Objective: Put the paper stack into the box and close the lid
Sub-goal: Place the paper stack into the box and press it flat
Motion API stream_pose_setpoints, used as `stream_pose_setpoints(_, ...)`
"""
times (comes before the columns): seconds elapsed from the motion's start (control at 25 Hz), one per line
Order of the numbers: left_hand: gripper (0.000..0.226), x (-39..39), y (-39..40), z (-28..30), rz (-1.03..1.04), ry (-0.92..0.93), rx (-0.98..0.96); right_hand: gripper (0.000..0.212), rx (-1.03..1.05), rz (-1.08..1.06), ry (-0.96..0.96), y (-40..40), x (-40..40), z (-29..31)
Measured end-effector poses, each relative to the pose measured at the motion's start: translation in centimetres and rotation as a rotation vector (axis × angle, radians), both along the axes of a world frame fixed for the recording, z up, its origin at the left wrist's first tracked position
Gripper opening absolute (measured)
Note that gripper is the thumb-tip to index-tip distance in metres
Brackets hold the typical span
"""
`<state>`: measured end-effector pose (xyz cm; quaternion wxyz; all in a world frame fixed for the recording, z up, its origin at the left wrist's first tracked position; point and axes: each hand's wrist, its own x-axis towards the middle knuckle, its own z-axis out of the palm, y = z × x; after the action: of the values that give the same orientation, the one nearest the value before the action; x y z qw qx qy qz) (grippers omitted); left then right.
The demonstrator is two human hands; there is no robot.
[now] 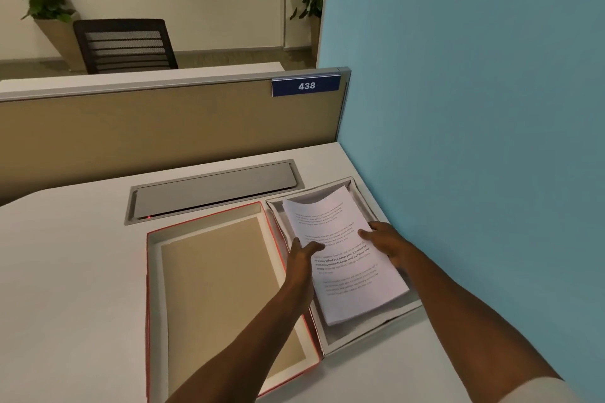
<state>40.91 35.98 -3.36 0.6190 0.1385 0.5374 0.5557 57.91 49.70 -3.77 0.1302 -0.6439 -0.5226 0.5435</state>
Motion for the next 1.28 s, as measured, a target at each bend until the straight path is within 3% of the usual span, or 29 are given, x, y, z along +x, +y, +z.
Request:
stream_pose_setpoints(0.28, 0.099, 1.7, 0.3, 0.2, -0.016, 0.059, -0.009, 0.036, 0.3, 0.094, -0.274, -0.3, -0.4, -0.4)
stream_pose_setpoints(0.4, 0.105, 2.2, 0.0, 0.1, -0.059, 0.179, -0.001, 0.04, 0.315, 0.128, -0.286, -0.6, -0.3, -0.5)
stream_pose_setpoints(0.6, 0.109, 2.7, 0.5, -0.7, -0.116, 0.359, -0.045, 0.05, 0.282, 0.25, -0.463, -0.9, -0.4, -1.1)
stream_pose_setpoints(0.76, 0.109, 2.8, 1.0, -1.3, -0.12, 0.456, -0.078, 0.057, 0.389, 0.263, -0.595, -1.3, -0.4, -1.4)
stream_pose_setpoints(0.92, 0.111, 3.3, 1.0, -1.7, -0.155, 0.564, -0.112, 0.057, 0.424, 0.3, -0.656, -1.6, -0.3, -1.7)
stream_pose_setpoints(1.04, 0.112, 3.9, 1.2, -1.7, -0.176, 0.641, -0.144, 0.045, 0.457, 0.29, -0.658, -2.1, -0.3, -2.3)
stream_pose_setpoints(1.28, 0.108, 3.7, 1.8, -1.5, -0.162, 0.556, -0.201, 0.045, 0.472, 0.261, -0.658, -2.3, -0.3, -2.4)
